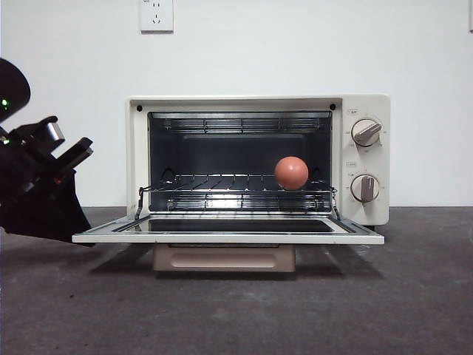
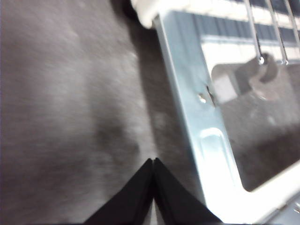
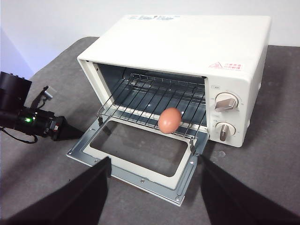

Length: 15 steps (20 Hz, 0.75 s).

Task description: Eggoven

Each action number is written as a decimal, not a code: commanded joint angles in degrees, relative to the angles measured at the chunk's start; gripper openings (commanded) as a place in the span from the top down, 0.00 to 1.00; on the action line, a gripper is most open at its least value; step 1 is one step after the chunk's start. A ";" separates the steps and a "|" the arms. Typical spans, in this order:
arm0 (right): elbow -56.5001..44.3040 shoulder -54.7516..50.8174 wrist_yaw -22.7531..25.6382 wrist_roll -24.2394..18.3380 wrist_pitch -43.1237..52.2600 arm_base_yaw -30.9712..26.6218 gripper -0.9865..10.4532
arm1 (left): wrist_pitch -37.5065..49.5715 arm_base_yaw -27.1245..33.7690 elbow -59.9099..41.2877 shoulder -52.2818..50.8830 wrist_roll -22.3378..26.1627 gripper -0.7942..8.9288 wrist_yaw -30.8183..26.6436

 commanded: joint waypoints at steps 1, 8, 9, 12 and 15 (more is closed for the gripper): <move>0.92 0.17 0.09 -0.22 0.42 0.44 0.66 | 2.10 -0.59 0.17 2.64 -1.07 0.91 2.97; 0.92 0.17 0.52 -0.22 0.39 0.44 0.66 | 4.35 -1.79 0.20 5.46 -2.43 0.91 8.48; 0.92 0.17 0.63 -0.22 0.42 0.44 0.66 | 5.40 -1.44 0.20 5.46 -3.63 0.91 10.16; 0.92 0.17 1.14 -0.20 0.37 0.44 0.66 | 11.41 -0.02 0.31 5.44 -9.31 0.91 15.56; 0.92 0.17 1.14 -0.02 0.33 0.44 0.66 | 20.83 1.40 0.33 5.42 -17.51 0.91 18.93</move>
